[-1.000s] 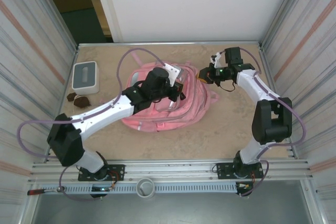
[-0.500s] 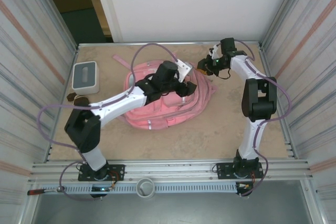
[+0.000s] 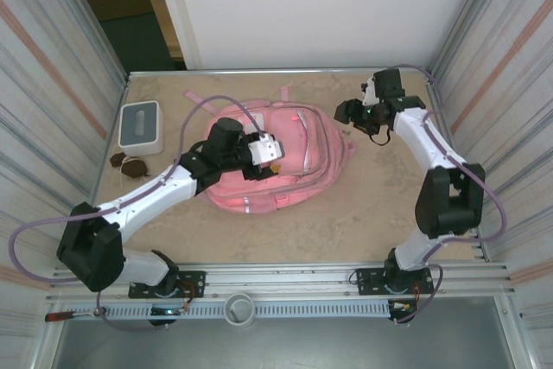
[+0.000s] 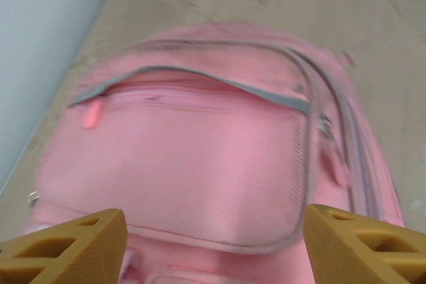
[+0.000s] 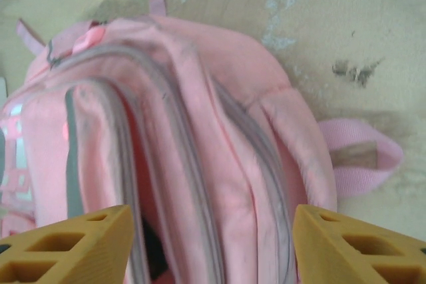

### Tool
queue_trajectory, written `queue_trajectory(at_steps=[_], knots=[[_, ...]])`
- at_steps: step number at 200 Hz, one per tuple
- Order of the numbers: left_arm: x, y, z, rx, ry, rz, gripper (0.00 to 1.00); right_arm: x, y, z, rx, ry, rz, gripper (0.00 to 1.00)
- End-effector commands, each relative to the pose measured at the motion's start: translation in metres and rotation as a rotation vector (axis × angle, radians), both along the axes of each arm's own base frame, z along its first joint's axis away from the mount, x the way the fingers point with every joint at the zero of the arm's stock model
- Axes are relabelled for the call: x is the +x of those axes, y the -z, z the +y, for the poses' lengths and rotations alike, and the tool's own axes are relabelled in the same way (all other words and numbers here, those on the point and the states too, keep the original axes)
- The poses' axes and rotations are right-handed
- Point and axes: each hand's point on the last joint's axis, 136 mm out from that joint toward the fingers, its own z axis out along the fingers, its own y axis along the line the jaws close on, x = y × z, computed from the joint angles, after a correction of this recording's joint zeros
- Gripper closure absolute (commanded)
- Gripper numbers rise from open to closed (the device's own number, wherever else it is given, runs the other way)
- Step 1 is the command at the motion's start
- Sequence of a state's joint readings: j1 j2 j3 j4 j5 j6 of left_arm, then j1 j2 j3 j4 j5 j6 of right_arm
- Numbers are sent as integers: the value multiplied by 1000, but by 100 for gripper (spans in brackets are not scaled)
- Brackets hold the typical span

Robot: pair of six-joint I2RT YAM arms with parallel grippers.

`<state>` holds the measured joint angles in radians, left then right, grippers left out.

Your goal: Pack books, pencil case, and school supplies into a backpack

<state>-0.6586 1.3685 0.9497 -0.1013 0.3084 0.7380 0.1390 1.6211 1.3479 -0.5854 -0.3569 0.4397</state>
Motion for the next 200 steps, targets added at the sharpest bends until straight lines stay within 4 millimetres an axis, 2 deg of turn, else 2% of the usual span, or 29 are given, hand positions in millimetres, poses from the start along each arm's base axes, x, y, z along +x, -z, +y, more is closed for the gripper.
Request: queue_trajectory(at_steps=[1, 25, 45, 79, 99, 119, 139, 169, 200], knots=[[-16, 11, -13, 79, 205, -87, 31, -20, 0, 1, -40, 5, -21, 36], [-20, 27, -26, 136, 261, -102, 31, -45, 9, 3, -42, -13, -7, 35], [-21, 41, -31, 176, 282, -92, 33, -58, 17, -1, -51, -5, 11, 34], [-7, 60, -33, 232, 258, -86, 38, -65, 18, -1, -57, -12, 22, 33], [3, 67, -35, 260, 221, -95, 48, -68, 20, 1, -61, -24, 23, 33], [2, 68, -34, 254, 207, -85, 60, -71, 23, 4, -66, -30, 34, 33], [2, 69, -32, 236, 187, -92, 68, -74, 23, 4, -86, -40, 34, 32], [1, 65, -33, 205, 161, -63, 83, -79, 13, 6, -105, -55, -7, 31], [-5, 62, -33, 158, 147, -36, 89, -84, -2, 14, -107, -86, -72, 30]])
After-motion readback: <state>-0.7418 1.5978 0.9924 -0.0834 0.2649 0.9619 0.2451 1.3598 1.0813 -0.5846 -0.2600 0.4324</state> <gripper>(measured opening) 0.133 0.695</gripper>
